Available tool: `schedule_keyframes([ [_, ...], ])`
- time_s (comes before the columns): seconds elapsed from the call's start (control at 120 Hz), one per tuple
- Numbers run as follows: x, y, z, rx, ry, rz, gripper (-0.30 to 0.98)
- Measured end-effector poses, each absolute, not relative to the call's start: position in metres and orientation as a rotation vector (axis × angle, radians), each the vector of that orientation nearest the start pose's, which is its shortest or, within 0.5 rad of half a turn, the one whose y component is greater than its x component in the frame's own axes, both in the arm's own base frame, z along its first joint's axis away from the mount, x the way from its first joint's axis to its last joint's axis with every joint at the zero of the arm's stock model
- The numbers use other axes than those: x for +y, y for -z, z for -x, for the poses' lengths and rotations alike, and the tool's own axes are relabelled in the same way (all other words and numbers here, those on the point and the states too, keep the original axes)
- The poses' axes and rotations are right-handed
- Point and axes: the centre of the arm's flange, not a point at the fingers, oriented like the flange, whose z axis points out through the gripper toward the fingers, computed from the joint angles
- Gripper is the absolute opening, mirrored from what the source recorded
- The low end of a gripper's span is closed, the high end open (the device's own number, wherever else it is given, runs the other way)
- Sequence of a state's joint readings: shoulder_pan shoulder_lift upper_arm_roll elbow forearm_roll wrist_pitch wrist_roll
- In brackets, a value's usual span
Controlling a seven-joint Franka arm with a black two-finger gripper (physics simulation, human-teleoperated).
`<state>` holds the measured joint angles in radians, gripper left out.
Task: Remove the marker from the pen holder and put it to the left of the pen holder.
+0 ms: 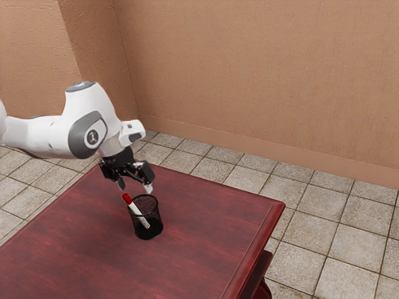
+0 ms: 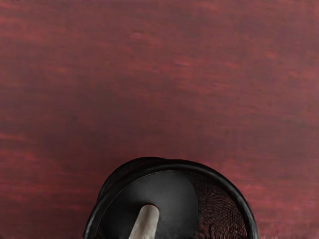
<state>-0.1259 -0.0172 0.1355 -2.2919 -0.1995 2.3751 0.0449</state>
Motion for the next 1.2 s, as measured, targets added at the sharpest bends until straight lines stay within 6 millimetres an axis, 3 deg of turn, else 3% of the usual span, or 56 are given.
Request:
schedule_keyframes([
  [0.117, 0.004, -0.373, -0.515, -0.142, 0.204, 3.281, 0.69],
  [0.25, 0.048, -0.382, -0.507, -0.253, 0.23, 3.271, 0.69],
  [0.3, 0.056, -0.381, -0.5, -0.269, 0.22, 3.271, 0.69],
  [0.5, 0.048, -0.373, -0.489, -0.211, 0.176, 3.281, 0.69],
  [0.758, 0.043, -0.348, -0.491, -0.177, 0.103, 3.28, 0.67],
  [0.833, 0.043, -0.349, -0.493, -0.172, 0.112, 3.281, 0.6],
  [0.992, 0.035, -0.353, -0.494, -0.139, 0.125, 3.283, 0.32],
  [1.2, 0.022, -0.354, -0.494, -0.087, 0.127, 3.285, 0.09],
])
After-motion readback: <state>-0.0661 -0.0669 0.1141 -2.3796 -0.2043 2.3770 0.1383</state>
